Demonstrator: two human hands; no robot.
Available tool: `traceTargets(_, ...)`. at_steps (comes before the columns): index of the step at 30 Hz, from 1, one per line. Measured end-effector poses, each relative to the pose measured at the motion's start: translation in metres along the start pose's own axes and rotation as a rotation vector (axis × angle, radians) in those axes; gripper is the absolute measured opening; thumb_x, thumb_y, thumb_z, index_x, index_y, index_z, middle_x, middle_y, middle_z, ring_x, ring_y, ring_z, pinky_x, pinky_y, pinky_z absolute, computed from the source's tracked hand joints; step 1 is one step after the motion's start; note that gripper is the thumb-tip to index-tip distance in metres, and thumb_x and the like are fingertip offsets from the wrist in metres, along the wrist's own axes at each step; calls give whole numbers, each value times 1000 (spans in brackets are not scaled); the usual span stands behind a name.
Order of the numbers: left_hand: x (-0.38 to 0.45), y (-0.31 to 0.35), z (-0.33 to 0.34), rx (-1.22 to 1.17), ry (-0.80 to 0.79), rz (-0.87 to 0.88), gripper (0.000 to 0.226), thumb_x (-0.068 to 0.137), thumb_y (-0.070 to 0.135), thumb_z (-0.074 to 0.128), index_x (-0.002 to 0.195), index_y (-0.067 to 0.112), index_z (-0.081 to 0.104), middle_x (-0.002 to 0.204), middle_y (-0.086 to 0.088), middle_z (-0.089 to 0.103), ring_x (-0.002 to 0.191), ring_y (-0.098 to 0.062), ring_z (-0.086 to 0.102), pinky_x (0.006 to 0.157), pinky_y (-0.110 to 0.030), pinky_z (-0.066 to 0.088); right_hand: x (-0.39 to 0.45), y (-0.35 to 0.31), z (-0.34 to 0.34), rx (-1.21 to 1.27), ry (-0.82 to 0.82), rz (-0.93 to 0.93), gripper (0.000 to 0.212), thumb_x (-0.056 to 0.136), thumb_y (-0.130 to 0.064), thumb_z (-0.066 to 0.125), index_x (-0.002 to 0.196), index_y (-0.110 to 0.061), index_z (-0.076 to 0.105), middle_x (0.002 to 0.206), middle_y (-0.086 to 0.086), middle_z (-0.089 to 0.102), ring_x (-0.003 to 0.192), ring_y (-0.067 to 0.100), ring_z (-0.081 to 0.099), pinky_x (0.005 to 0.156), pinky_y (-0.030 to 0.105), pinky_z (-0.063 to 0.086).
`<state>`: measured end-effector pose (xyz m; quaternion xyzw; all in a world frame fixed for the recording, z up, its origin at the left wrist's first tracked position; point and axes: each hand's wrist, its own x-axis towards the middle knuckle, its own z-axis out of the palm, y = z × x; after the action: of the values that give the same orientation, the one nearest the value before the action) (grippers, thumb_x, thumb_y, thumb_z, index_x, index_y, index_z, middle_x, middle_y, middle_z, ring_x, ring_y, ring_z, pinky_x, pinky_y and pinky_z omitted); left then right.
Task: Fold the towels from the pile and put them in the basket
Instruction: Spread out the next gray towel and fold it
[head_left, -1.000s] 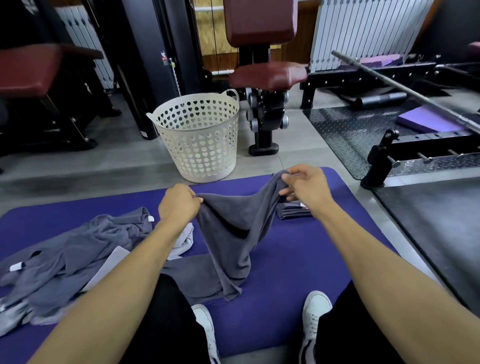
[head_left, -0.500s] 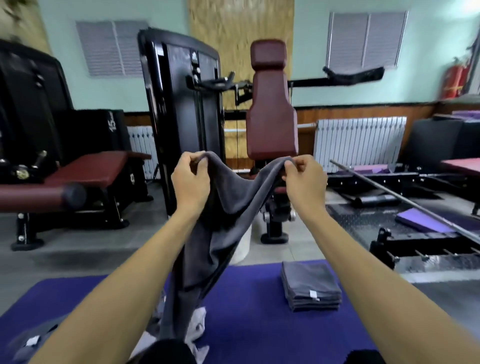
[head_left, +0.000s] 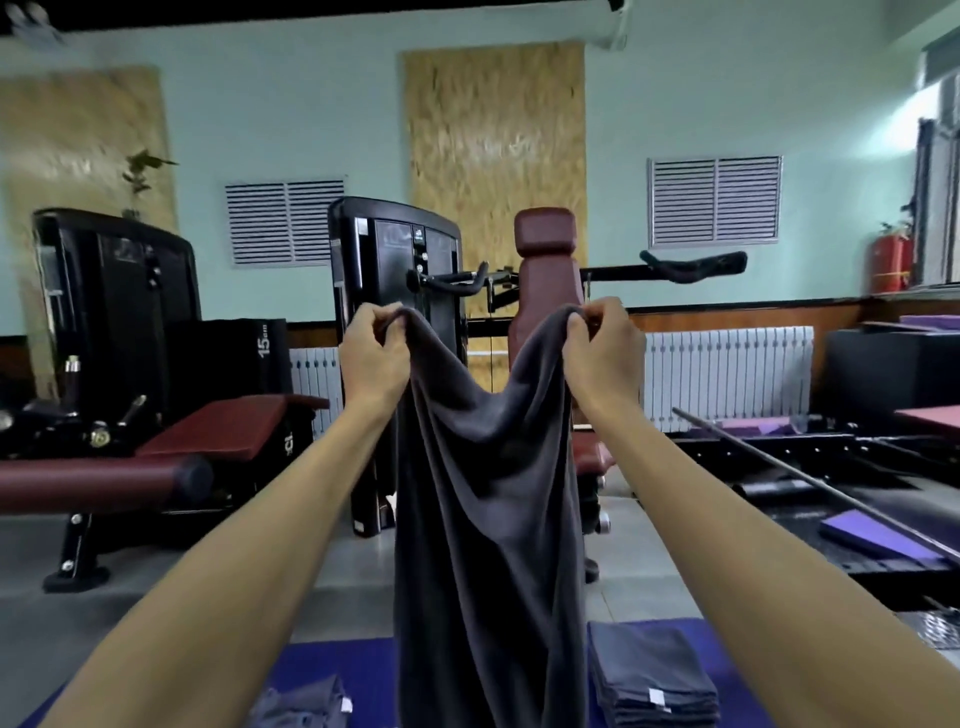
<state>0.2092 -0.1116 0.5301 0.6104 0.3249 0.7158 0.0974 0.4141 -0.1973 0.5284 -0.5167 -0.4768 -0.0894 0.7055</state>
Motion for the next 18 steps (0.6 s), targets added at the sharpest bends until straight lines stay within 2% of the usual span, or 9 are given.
traceTargets(3,13,5,8,-41,47,18,8,97,15,58,90,17,58,80,14,57,73,3,53,65,-2,39,13,-13,1,66,62,-88,9,98,-16,53,98,-11,61,88,-3,61,83,14,58,74,25,49)
traceTargets(6,27,2,23,-74,36,46,8,97,17,59,88,17,59,78,13,58,71,1,53,65,-6,40,33,-15,9,69,90,-111,9,97,-16,54,100,-11,61,90,-2,61,82,11,56,74,17,44)
traceTargets(8,34,-8,37,-81,-3,44,10,96,18,59,87,16,59,78,11,59,71,1,54,65,-8,42,46,-6,19,40,54,-63,8,98,-16,53,99,-11,60,91,-3,58,80,8,53,66,9,40)
traceTargets(10,33,-25,49,-25,-76,24,9,96,18,60,88,14,60,80,7,61,72,-2,55,64,-9,42,53,11,29,-10,-4,1,6,98,-15,52,95,-13,57,90,-4,56,84,12,53,67,15,40)
traceTargets(13,33,-75,78,154,-211,-22,11,97,18,58,89,10,61,82,1,62,75,-12,55,64,-19,39,67,63,57,-122,-130,146,6,97,-13,51,96,-11,56,96,5,62,90,23,61,76,32,50)
traceTargets(15,37,-109,95,254,-310,-65,13,97,18,58,88,8,61,82,-1,62,77,-14,55,63,-22,36,75,98,74,-191,-194,251,9,96,-12,51,101,-8,57,102,12,63,91,27,63,72,34,50)
traceTargets(18,60,-139,122,298,-394,-68,13,96,17,58,85,10,59,80,0,62,78,-16,55,66,-23,35,98,129,92,-187,-176,293,9,97,-7,48,102,-5,54,98,12,60,91,28,61,74,36,50)
